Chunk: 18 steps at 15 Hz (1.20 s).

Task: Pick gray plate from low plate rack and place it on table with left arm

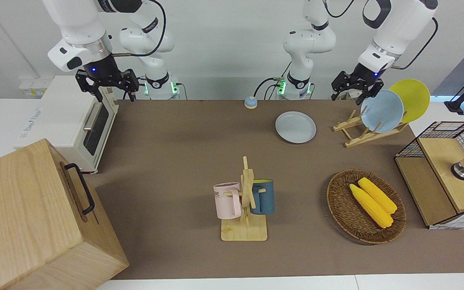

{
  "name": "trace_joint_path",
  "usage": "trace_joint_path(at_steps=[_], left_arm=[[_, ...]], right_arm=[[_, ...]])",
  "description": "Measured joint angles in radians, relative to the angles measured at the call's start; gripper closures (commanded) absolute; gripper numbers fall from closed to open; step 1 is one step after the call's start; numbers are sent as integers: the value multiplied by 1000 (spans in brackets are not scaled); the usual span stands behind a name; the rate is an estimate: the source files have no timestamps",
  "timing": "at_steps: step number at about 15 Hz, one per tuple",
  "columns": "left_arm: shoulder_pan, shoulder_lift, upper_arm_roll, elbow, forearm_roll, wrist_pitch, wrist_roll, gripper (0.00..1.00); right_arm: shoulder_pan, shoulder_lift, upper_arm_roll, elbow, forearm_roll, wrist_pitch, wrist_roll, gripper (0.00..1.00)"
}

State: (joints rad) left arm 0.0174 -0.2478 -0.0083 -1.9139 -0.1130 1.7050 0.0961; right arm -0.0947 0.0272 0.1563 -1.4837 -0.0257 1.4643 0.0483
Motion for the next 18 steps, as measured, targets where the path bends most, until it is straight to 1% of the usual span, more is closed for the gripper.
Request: trace_joint_path(at_steps=[4, 12, 16, 18], left_arm=[[0, 1, -15, 1, 13, 0, -1, 2], [-1, 2, -15, 5, 15, 3, -9, 0], [-29, 9, -13, 6, 83, 4, -12, 0], [-44, 20, -12, 6, 94, 5, -17, 0]], right_arm=[[0, 0, 0, 0, 0, 0, 0, 17], [0, 0, 0, 0, 0, 0, 0, 17], [0, 0, 0, 0, 0, 0, 0, 17], [0, 0, 0, 0, 0, 0, 0, 17]])
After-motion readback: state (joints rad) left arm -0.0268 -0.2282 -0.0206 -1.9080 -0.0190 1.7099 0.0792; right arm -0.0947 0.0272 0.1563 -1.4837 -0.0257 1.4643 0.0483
